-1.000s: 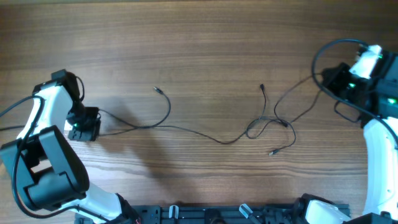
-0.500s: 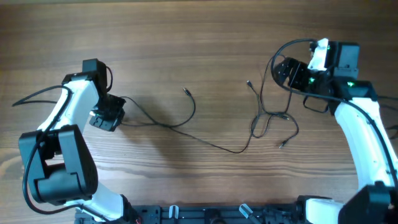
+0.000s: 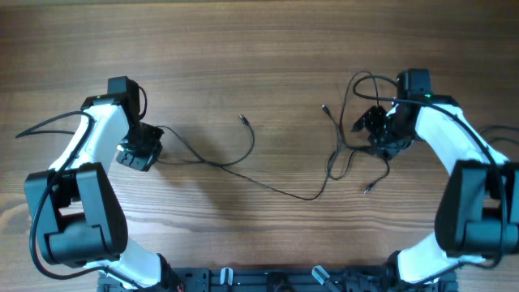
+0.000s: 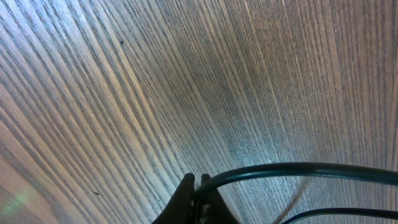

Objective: Untangle cables

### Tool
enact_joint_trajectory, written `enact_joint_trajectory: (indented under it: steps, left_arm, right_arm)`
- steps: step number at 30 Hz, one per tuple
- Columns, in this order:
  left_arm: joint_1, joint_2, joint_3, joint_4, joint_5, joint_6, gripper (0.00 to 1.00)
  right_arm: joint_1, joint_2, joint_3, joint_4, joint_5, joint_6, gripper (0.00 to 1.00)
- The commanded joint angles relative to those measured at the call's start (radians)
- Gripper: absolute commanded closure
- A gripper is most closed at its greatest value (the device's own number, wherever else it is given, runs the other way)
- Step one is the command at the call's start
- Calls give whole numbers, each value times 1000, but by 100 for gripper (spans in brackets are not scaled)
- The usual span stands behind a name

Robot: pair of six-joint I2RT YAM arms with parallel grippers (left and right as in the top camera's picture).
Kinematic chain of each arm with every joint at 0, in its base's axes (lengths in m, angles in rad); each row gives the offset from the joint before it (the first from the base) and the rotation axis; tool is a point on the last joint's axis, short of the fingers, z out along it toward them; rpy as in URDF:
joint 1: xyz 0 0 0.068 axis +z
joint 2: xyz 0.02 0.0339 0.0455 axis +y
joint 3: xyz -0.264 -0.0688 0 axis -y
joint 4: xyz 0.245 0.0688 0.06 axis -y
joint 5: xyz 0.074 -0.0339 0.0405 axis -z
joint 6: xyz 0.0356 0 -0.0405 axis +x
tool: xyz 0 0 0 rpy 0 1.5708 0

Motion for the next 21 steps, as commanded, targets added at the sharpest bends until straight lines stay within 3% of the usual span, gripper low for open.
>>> enact_joint_trajectory:
  steps: [1,5,11,13,15,17,21]
  left_arm:
    - [-2,10,-3,2,-18,16,96]
    - [-2,10,-3,3,-18,16,96]
    - [0,10,-3,-12,-50,16,96]
    - [0,10,-3,-14,-51,16,96]
    - [0,10,-3,-16,-51,19,96]
    - [0,10,-2,-21,-53,30,96]
    - [37,10,-2,-64,-154,50,96]
  right_arm:
    - [9,62,-11,-7,-29,274,28]
    - [9,83,-19,-2,-29,357,44]
    - [10,85,-54,2,-25,400,50]
    - [10,85,-69,27,-2,399,62]
    - [10,85,-82,46,24,399,84]
    - [10,85,-88,63,47,397,94]
    - [-13,81,-71,185,6,241,96]
